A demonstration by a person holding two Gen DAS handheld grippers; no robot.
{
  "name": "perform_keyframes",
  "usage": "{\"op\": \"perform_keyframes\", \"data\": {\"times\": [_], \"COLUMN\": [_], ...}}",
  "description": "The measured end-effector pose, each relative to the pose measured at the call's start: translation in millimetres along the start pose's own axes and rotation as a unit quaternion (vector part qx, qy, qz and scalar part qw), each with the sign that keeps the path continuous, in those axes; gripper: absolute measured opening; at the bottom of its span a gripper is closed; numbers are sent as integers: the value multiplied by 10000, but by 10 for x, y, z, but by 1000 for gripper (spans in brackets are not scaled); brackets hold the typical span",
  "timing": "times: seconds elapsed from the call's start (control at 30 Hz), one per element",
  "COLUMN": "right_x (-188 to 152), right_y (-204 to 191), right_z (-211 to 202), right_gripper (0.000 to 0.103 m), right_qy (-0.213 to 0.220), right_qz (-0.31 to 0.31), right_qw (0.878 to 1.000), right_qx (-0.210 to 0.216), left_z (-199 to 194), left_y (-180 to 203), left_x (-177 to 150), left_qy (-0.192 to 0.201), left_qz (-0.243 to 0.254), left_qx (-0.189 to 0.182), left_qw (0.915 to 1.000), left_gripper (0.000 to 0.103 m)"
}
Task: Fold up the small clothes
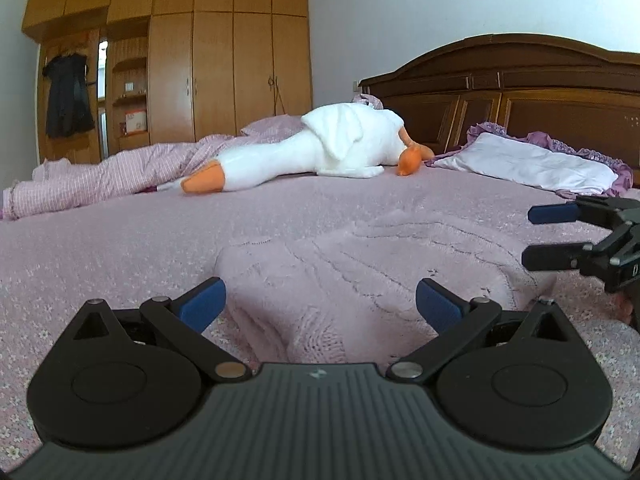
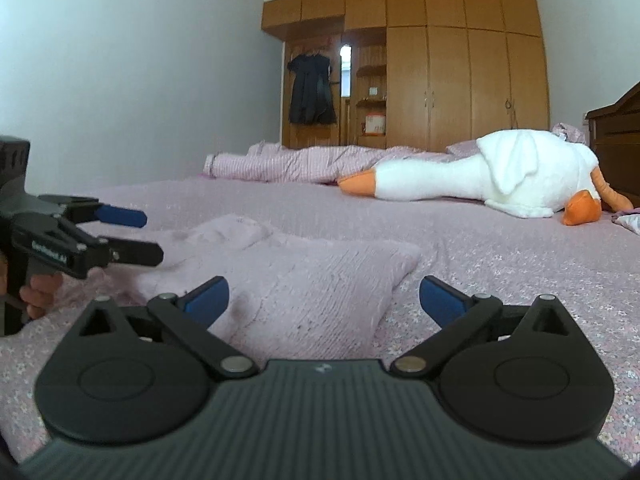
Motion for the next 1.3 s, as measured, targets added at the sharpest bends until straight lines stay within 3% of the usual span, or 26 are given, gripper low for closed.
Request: {"op": "perform_keyframes", "data": {"times": [1.3], "right_x": [-27], "right_y": [-82], "right_z": [48], "right_gripper": [103], "right_qy": [-152], "right_qz": [-164], "right_qw": [9997], "right_qx": [-43], "left_z": [1], "left_y": [-32], "left_x": [9], "left_qy": [10], "left_qz": [-136], "left_qx": [11], "left_qw": [9999], "left_gripper": [103]}}
Point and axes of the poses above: each gripper's, at about its wrist camera, not at the fingertips, and z roughly the way its jaws point, y to its right, x to its top, the point moved 9 cm from there along z, roughly the way its jaws point, and after that the axes turned 4 degrees about z, right-handed, at the moved point
